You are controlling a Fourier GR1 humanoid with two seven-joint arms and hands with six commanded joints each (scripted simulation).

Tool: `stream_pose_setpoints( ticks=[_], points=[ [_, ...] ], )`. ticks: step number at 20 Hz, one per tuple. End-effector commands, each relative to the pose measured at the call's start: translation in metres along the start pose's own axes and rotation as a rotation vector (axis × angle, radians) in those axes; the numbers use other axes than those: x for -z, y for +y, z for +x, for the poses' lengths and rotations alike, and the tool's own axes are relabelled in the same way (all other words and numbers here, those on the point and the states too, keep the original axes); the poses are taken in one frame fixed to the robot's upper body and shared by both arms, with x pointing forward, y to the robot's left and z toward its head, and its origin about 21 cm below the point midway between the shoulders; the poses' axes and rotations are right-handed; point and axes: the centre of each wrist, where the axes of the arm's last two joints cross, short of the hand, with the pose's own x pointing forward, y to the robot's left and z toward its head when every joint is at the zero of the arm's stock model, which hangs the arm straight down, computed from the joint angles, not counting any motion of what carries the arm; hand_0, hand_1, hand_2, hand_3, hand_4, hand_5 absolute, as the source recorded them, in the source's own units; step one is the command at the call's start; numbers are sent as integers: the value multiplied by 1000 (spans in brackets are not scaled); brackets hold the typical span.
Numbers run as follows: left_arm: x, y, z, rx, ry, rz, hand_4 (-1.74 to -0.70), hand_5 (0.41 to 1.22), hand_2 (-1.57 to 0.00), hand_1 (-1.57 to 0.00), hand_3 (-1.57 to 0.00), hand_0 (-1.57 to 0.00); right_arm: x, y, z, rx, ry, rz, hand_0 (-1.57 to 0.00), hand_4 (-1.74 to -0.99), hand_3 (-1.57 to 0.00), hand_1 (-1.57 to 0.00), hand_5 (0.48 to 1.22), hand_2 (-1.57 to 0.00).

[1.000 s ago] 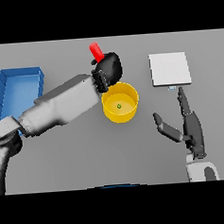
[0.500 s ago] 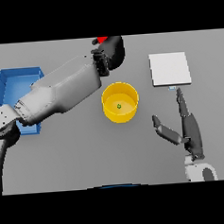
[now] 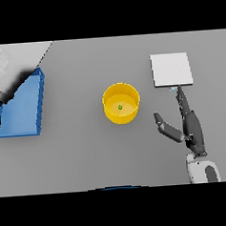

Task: Pick up the red beaker and tilt it to pour out 1 green nut into yellow bowl. Pick up the yellow bowl and place it on the metallic measuring scale.

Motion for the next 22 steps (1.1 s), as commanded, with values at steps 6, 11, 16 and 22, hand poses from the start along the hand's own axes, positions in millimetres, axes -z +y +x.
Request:
stream_pose_setpoints(
  ticks=[6, 11, 16, 22],
  points=[
    [-22, -84, -81, -657, 285, 14, -1736, 1221, -1563, -1571, -1396, -1571, -1, -4, -5, -3, 9, 16, 1, -1222, 1, 1, 587, 1],
    [-55, -156, -101, -981, 514, 66, -1739, 1221, -1569, -1571, -1415, -1571, 6, -6, -5, -26, -15, 32, 1, -1217, 1, 1, 595, 1],
    [-97, -214, -77, -1217, 751, 71, -1740, 1221, -1570, -1571, -1458, -1571, 2, -8, -5, -60, -15, 52, 1, -1210, 1, 1, 631, 1],
    [-145, -256, -31, -1329, 881, 19, -1741, 1221, -1571, -1571, -1449, -1571, 3, -7, -5, -67, -6, 61, 1, -1215, 1, 1, 664, 1]
  ],
)
